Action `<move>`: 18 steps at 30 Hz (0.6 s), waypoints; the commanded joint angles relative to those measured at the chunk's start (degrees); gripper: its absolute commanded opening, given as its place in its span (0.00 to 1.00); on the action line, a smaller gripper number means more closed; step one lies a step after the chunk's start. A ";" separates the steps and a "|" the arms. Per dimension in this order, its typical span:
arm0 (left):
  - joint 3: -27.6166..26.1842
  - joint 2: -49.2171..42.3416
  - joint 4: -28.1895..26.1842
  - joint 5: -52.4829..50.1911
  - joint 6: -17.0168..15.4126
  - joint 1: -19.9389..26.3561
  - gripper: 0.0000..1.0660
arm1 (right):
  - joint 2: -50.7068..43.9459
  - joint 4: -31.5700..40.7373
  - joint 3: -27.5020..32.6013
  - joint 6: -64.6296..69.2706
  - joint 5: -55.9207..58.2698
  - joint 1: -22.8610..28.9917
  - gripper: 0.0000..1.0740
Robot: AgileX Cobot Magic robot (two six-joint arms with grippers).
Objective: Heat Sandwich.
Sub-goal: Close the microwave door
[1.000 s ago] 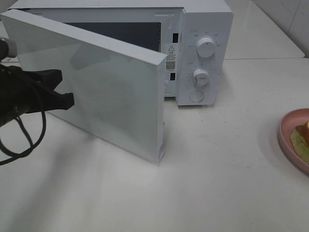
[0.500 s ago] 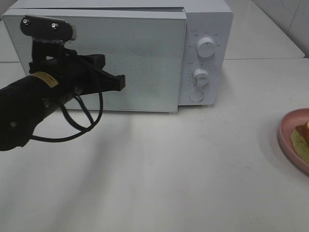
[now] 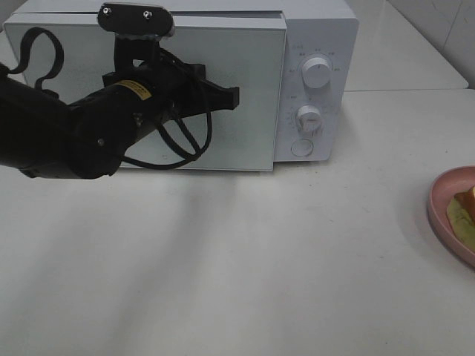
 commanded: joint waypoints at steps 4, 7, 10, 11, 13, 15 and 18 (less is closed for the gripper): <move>-3.50 2.12 -1.55 0.52 0.11 -0.29 0.00 | -1.60 -0.06 0.06 -0.06 -0.34 -0.40 0.68; -5.04 3.44 -2.46 0.97 0.11 -0.29 0.00 | -1.60 -0.06 0.06 -0.06 -0.34 -0.40 0.68; -7.10 4.58 -2.81 2.29 0.57 -0.11 0.00 | -1.60 -0.06 0.06 -0.06 -0.34 -0.40 0.68; -7.85 4.93 -2.81 2.86 0.97 -0.11 0.00 | -1.60 -0.06 0.06 -0.06 -0.34 -0.40 0.68; -10.31 6.02 -3.15 3.61 3.32 -0.11 0.00 | -1.60 -0.06 0.06 -0.06 -0.34 -0.40 0.68; -11.00 6.36 -3.32 3.61 3.84 -0.11 0.00 | -1.60 -0.06 0.06 -0.06 -0.34 -0.40 0.68; -14.55 7.91 -5.56 5.10 5.04 -0.06 0.00 | -1.60 -0.06 0.06 -0.06 -0.34 -0.40 0.68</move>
